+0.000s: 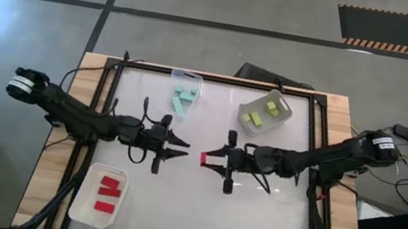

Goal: Sort & place blocks by color
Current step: Put the red block into the white bin

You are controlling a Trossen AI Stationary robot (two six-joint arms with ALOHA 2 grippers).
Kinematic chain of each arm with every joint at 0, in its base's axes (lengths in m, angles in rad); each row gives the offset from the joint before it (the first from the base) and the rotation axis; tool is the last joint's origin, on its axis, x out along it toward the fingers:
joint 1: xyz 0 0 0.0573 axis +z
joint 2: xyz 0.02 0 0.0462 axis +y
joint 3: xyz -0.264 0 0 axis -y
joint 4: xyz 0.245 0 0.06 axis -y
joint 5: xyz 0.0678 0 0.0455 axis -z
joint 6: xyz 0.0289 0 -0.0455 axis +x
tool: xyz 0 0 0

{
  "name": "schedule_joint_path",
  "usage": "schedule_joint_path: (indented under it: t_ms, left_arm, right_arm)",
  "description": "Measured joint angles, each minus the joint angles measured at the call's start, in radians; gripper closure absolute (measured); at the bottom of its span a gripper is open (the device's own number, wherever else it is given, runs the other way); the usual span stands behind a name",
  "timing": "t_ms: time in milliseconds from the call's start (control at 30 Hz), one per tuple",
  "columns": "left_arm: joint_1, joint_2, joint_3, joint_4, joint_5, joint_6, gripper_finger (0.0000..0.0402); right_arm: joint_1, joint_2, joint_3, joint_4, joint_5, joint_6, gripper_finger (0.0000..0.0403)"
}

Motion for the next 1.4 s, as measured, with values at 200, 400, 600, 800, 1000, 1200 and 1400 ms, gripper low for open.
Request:
schedule_joint_path:
  t_ms: [200, 400, 600, 800, 1000, 1200, 1400]
  left_arm:
    - [0.0, 0.069, 0.018, 0.062, 0.0, -0.028, 0.0221]
    - [-0.001, 0.167, 0.013, 0.231, 0.012, -0.031, 0.0165]
    - [-0.002, 0.292, 0.021, 0.435, 0.037, -0.031, 0.016]
    - [-0.008, 0.389, 0.057, 0.53, 0.042, -0.03, 0.0159]
    - [-0.013, 0.429, 0.089, 0.529, 0.033, 0.004, 0.0172]
    - [-0.013, 0.427, 0.076, 0.526, -0.003, -0.004, 0.0253]
    - [-0.014, 0.425, 0.081, 0.491, -0.012, -0.009, 0.0281]
  right_arm:
    - [-0.022, 0.055, 0.008, 0.065, -0.062, -0.01, 0.029]
    - [-0.027, 0.059, 0.008, 0.096, -0.061, -0.013, 0.029]
    - [-0.034, 0.054, 0.008, 0.118, -0.054, -0.011, 0.029]
    - [-0.053, 0.055, 0.008, 0.113, -0.041, 0.028, 0.029]
    - [-0.054, 0.055, 0.008, 0.101, -0.017, 0.031, 0.029]
    - [-0.054, 0.055, 0.008, 0.085, -0.013, 0.029, 0.029]
    - [-0.055, 0.055, 0.008, 0.072, -0.007, 0.046, 0.025]
